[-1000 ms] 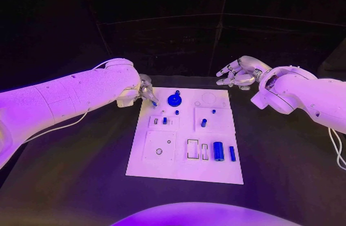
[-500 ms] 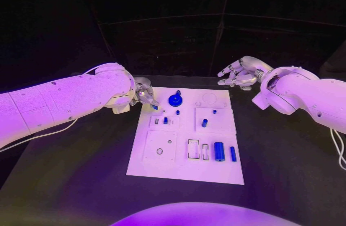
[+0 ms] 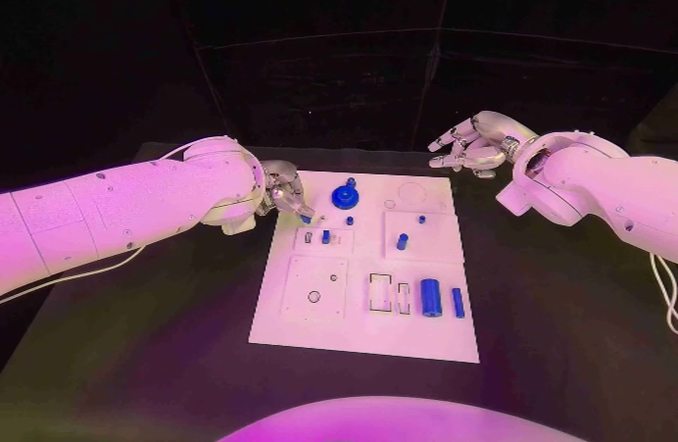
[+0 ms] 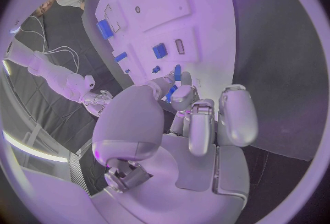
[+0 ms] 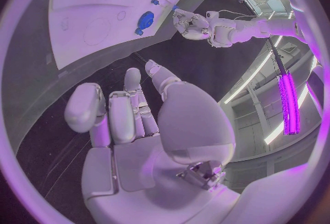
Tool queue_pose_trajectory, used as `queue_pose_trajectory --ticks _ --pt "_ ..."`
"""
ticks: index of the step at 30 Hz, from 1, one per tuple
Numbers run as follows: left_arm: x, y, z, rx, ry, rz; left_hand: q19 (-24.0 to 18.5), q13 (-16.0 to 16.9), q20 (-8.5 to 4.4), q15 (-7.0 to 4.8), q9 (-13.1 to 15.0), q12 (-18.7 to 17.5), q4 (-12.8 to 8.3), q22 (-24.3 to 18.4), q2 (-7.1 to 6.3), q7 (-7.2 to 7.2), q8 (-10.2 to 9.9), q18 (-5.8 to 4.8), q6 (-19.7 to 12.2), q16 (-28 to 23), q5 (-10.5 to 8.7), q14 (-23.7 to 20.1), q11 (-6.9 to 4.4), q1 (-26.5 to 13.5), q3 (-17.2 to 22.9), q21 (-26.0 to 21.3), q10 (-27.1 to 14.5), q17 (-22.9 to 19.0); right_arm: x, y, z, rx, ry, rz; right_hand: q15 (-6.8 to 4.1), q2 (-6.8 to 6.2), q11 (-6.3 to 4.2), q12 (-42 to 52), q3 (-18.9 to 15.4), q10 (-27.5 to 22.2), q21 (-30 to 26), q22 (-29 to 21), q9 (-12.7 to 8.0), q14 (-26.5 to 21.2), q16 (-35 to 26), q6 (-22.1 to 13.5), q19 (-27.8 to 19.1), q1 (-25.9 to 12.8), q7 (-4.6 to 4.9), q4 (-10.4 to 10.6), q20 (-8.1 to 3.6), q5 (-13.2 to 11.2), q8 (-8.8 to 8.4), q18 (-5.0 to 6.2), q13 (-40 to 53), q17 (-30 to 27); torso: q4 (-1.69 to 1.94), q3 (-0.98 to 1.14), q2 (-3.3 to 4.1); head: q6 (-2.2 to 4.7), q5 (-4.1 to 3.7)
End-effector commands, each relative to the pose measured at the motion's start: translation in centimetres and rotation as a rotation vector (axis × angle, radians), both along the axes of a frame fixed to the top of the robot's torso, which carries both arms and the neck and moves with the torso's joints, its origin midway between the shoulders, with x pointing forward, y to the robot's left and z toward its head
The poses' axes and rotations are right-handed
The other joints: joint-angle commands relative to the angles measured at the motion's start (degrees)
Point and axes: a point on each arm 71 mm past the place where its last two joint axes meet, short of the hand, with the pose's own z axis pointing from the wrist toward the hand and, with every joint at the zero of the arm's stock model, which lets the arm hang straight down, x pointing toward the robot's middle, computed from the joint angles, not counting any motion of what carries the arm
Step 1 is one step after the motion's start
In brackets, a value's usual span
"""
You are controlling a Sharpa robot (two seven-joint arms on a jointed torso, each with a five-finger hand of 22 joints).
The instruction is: Assemble the parts on the task board
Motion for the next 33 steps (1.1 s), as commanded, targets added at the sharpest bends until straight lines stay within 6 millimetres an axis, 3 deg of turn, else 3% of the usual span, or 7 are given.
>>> queue_pose_trajectory --ticks 1,11,14,33 --pt "-0.3 -0.2 -0.1 -0.031 -0.024 -0.003 0.16 -0.03 0.00 0.16 -0.09 -0.38 -7.64 0.05 -0.48 0.15 0.34 -0.09 -0.11 0.19 0.20 6.04 0.06 0.02 8.07 -0.37 0.31 15.09 0.0 -0.1 0.1 0.001 0.000 0.004 0.08 0.49 -0.03 -0.18 -0.19 -0.18 -0.21 0.01 0.02 1.58 -0.38 -0.11 -0.35 -0.29 -0.05 0.15 -0.17 0.23 0.36 0.37 -0.05 -0.05 -0.02 0.01 0.08 0.02 -0.10" --pt "-1.2 0.0 -1.1 -0.054 -0.041 0.032 0.17 0.08 0.02 0.18 -0.16 -0.28 -7.86 0.06 -0.71 0.18 0.36 -0.09 0.09 0.19 0.22 6.04 0.08 0.02 8.34 -0.37 0.42 15.09 0.0 -0.1 0.1 0.001 -0.001 0.003 0.08 0.49 -0.03 -0.18 -0.19 -0.18 -0.21 0.01 0.02 1.58 -0.38 -0.11 -0.35 -0.29 -0.05 0.15 -0.17 0.23 0.36 0.37 -0.05 -0.05 0.11 -0.02 0.09 -0.15 -0.03" --pt "-1.5 0.1 -1.3 -0.055 -0.041 0.038 0.19 0.15 0.02 0.18 -0.18 -0.21 -7.91 0.10 -0.73 0.19 0.37 -0.10 0.16 0.19 0.23 6.04 0.08 0.02 8.45 -0.34 0.49 15.09 0.0 -0.2 0.1 0.001 -0.001 0.003 0.08 0.49 -0.03 -0.18 -0.19 -0.18 -0.21 0.01 0.02 1.58 -0.38 -0.11 -0.35 -0.29 -0.05 0.15 -0.17 0.23 0.36 0.37 -0.05 -0.05 -0.03 -0.04 0.09 -0.16 0.12" --pt "-2.6 0.2 -1.9 -0.030 0.005 0.032 0.23 0.12 0.03 0.19 -0.26 -0.20 -8.12 0.19 -0.84 0.22 0.41 -0.11 0.38 0.19 0.32 6.04 0.08 0.00 8.91 -0.29 0.62 15.09 0.0 -0.2 0.1 0.000 0.001 0.003 0.08 0.49 -0.03 -0.18 -0.19 -0.18 -0.21 0.01 0.02 1.58 -0.38 -0.11 -0.35 -0.29 -0.05 0.15 -0.17 0.23 0.36 0.37 -0.05 -0.05 -0.05 -0.02 0.10 -0.46 0.25"
